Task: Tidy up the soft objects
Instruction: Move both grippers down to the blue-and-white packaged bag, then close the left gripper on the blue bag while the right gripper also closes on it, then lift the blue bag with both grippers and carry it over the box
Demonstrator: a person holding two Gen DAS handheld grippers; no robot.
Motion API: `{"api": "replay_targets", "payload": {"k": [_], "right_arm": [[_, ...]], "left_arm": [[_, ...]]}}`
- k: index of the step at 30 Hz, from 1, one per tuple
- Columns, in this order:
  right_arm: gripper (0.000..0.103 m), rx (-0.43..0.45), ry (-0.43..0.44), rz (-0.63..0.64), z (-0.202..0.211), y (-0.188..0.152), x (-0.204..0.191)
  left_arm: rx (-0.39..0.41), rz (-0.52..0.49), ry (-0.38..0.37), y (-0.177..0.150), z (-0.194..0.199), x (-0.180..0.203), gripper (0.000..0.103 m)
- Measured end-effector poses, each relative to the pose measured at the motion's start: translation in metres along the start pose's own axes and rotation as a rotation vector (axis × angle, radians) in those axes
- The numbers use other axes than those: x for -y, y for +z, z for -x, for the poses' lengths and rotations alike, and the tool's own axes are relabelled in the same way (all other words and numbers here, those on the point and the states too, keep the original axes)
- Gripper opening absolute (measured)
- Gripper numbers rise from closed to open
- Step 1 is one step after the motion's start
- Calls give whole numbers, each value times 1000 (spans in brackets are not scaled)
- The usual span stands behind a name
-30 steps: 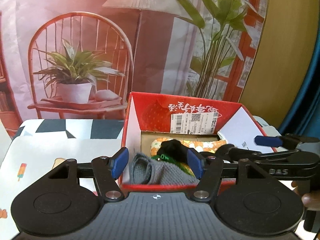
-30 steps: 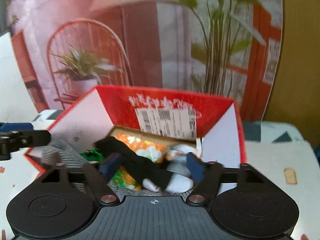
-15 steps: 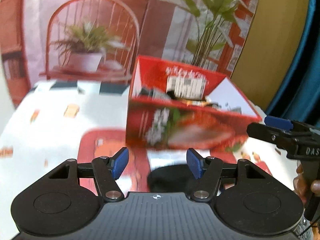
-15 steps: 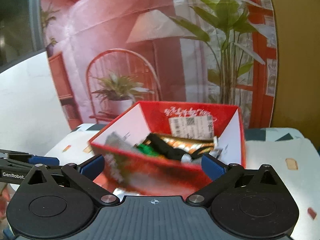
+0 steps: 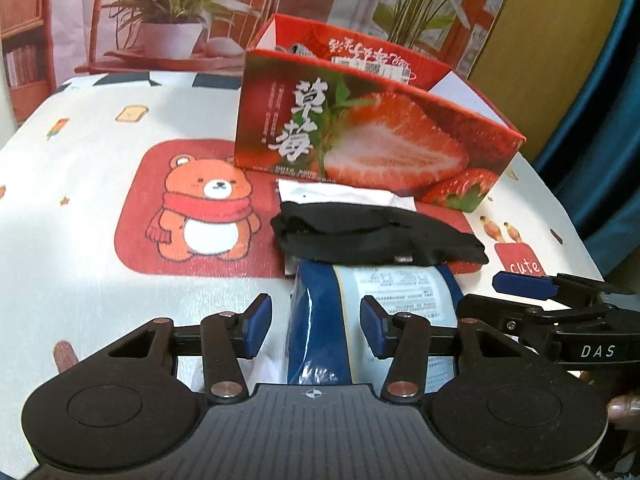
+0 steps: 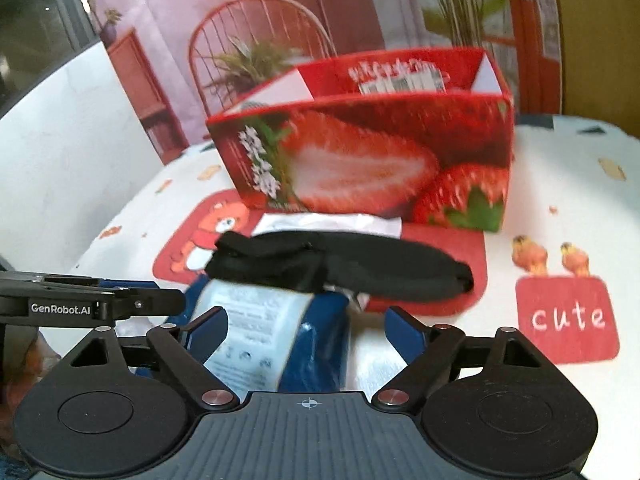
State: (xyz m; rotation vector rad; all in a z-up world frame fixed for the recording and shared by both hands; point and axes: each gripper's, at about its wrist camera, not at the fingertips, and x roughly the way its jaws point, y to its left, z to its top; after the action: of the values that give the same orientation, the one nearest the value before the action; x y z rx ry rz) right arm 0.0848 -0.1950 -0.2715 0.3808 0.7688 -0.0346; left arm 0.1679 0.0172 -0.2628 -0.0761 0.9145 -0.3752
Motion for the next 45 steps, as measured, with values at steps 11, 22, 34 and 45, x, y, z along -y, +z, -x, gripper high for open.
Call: {"api": "replay_targets", "payload": {"k": [11, 22, 34, 45], "right_arm": [[78, -81, 13, 15, -19, -11, -3], [72, -98, -4, 87, -26, -17, -9], [64, -101, 12, 79, -26, -17, -7], [47, -67, 37, 120, -13, -10, -16]], "left_arm": [[-46, 8, -11, -9, -10, 0, 51], [-66, 32, -31, -12, -19, -5, 52], [-85, 42, -65, -12, -21, -6, 51], [-43, -28, -72, -4, -2, 3, 34]]}}
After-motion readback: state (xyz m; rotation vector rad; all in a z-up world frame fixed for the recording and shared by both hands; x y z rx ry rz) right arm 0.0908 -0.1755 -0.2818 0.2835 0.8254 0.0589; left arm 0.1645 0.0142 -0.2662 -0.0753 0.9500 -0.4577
